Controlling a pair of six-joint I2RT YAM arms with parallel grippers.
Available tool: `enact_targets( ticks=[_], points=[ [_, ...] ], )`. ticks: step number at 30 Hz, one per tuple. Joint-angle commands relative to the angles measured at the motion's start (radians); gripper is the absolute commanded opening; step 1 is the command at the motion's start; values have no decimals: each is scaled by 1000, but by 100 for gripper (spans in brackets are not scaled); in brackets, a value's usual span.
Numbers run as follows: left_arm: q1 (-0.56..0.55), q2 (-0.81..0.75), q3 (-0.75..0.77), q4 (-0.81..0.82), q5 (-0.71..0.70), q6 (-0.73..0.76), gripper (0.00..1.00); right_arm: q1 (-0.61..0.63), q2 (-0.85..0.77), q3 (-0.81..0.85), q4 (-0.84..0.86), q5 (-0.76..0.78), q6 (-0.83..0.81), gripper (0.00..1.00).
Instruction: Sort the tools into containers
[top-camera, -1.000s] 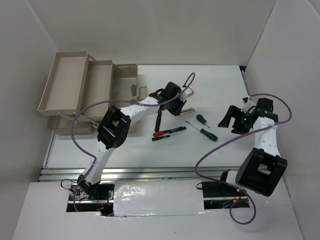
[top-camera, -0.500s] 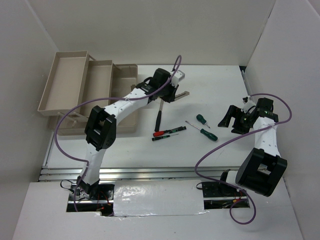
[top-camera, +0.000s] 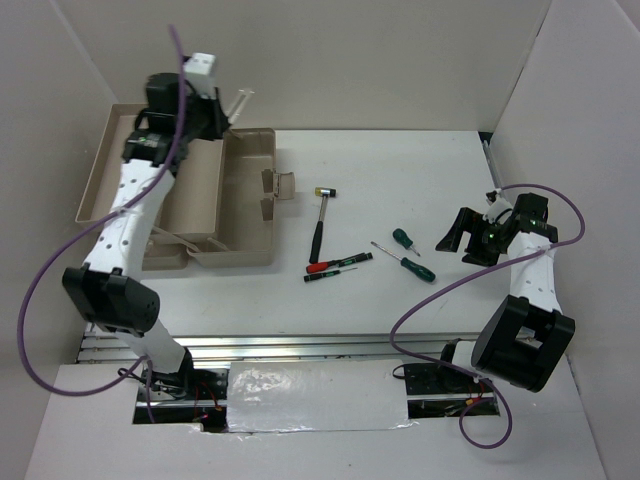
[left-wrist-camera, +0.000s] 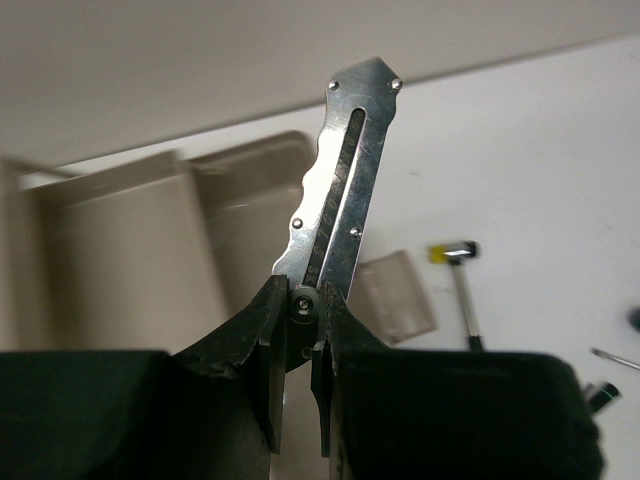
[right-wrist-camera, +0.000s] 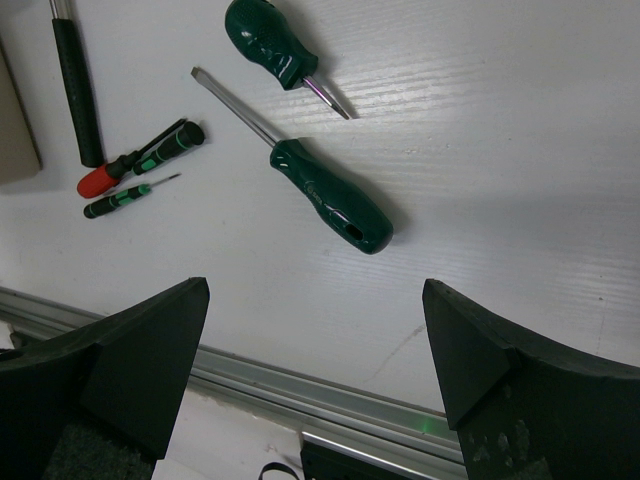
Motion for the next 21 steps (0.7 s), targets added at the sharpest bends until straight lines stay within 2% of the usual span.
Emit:
enact_targets(
  ticks=[1,7,12,18,21],
  points=[
    [148,-105,-11,-59,-5,-33,0,-3,15,49,-11,-25,-4,95],
    [412,-201,-31,-125,21,16,0,-3,27,51,-8,-31,-6,95],
    [569,-208,-115,-117,70,62,0,-1,30,54,-8,-31,-9,95],
    [664,-134,-175,-111,133,70,0,2,44,60,-5,-39,-7,95],
    [668,-94,-198,-85,133,103,0,7,47,64,-10,-32,-12,94]
  ],
)
